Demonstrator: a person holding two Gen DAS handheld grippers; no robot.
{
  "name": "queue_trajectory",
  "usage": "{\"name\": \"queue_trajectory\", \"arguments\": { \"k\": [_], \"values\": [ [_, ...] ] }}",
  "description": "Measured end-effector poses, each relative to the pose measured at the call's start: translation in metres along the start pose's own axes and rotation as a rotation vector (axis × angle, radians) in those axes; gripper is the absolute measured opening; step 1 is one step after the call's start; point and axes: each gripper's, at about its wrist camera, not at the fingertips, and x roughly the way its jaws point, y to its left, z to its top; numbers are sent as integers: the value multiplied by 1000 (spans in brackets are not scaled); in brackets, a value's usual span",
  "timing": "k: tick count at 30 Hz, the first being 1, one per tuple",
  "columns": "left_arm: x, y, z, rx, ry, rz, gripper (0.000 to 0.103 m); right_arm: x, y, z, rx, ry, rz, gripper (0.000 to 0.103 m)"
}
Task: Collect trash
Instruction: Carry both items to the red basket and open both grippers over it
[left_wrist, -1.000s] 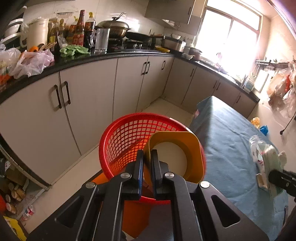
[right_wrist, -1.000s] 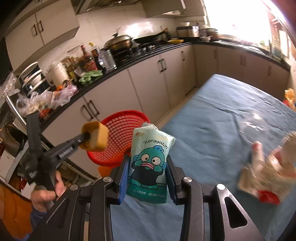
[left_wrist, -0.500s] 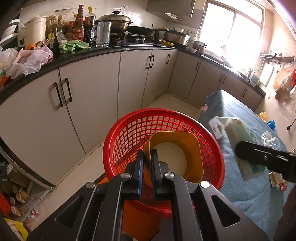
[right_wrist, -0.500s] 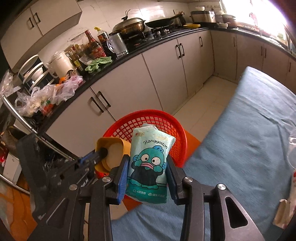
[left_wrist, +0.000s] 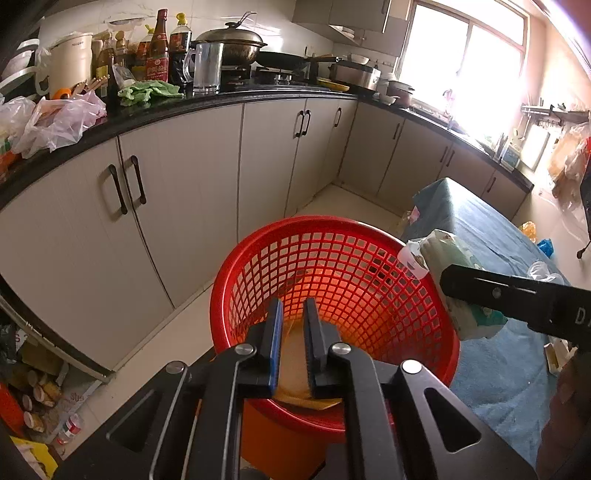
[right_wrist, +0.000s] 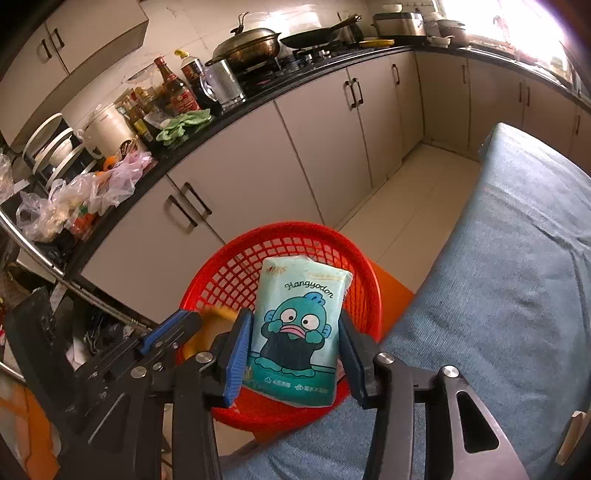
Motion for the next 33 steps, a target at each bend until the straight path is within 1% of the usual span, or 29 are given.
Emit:
{"name": "queue_trajectory", "arguments": {
  "k": [1, 3, 4, 5, 12, 16, 19, 20, 21, 22, 23, 24, 28, 33],
  "values": [
    [-1, 0, 0, 1, -1, -3, 13, 0, 0, 1, 0, -1, 0, 51],
    [-4, 0, 0, 2, -7, -5, 29, -2, -1, 1, 5, -8, 3, 51],
    [-5, -1, 1, 3, -16, -1, 43, -4, -2, 1, 7, -14, 4, 52],
    [-8, -2, 0, 8, -30, 7, 46, -6, -2, 1, 8, -17, 4, 52],
    [-24, -14, 0, 28, -57, 11, 46, -32, -7, -5, 18, -59, 10, 53],
    [-36, -19, -1, 19, -76, 20, 46, -46, -4, -2, 30, -101, 8, 53],
    [-45, -18, -4, 16, -93, 46, 46, -47, 5, 4, 17, -104, 41, 53],
    [-46, -17, -5, 17, -97, 65, 47, -46, 6, 6, 14, -104, 38, 53],
    [-47, -15, -6, 18, -99, 77, 47, -43, 7, 8, 14, -103, 33, 55],
    [-48, -15, -7, 19, -100, 85, 48, -38, 8, 10, 16, -96, 48, 64],
    [-48, -13, -9, 20, -99, 92, 48, -34, 8, 10, 16, -86, 57, 76],
    [-49, -13, -10, 21, -100, 97, 48, -29, 8, 11, 21, -74, 54, 78],
    [-51, -11, -13, 40, -106, 124, 49, -24, 2, 10, 48, -76, 61, 79],
    [-56, -12, -16, 51, -122, 135, 49, -38, 0, 4, 49, -103, 58, 79]
  ]
}}
